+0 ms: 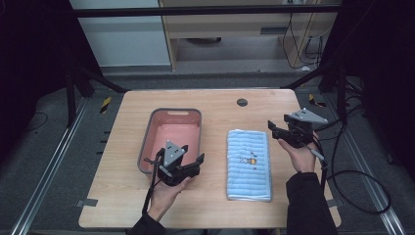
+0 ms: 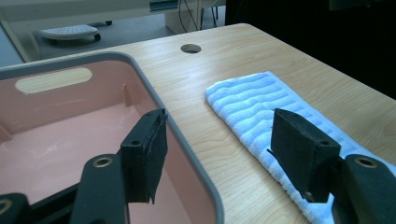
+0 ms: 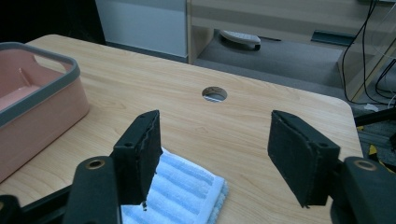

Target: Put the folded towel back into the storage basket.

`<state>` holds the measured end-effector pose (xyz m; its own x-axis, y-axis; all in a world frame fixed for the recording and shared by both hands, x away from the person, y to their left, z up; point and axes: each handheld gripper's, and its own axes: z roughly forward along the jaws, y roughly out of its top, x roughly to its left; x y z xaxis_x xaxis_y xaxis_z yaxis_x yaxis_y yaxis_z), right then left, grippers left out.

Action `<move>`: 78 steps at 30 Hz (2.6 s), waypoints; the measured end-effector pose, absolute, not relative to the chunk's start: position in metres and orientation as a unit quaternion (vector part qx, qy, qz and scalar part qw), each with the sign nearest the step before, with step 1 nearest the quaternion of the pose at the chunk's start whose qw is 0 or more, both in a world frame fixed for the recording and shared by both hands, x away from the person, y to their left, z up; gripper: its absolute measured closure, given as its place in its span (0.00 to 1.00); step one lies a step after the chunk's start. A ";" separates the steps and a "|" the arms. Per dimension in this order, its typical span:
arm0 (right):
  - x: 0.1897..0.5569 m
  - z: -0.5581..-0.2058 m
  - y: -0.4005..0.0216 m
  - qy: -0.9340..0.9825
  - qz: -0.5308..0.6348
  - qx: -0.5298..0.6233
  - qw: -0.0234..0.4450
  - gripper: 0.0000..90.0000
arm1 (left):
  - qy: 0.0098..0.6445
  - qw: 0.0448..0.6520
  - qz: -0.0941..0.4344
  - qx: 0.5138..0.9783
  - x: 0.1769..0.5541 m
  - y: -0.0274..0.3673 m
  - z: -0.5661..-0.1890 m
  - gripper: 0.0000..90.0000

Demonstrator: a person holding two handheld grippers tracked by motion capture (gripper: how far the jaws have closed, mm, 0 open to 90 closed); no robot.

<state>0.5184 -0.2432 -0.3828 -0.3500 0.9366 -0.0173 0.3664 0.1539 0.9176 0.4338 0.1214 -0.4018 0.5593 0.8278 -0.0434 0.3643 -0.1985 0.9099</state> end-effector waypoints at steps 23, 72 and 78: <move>0.551 -0.407 -0.234 0.700 0.430 0.486 0.298 0.40 | 0.372 0.471 0.209 0.773 0.430 0.065 -0.432 0.41; 0.577 -0.493 -0.232 0.762 0.332 0.508 0.226 0.53 | 0.371 0.404 0.151 0.823 0.432 0.028 -0.500 0.60; 0.578 -0.496 -0.231 0.764 0.331 0.508 0.220 0.55 | 0.371 0.398 0.148 0.826 0.431 0.027 -0.502 0.65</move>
<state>0.5780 -0.2309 -0.4961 -0.3865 0.9223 -0.0002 0.6310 0.2646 0.7293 0.4313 0.0266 -0.5021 0.6810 0.7306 -0.0505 0.4951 -0.4085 0.7668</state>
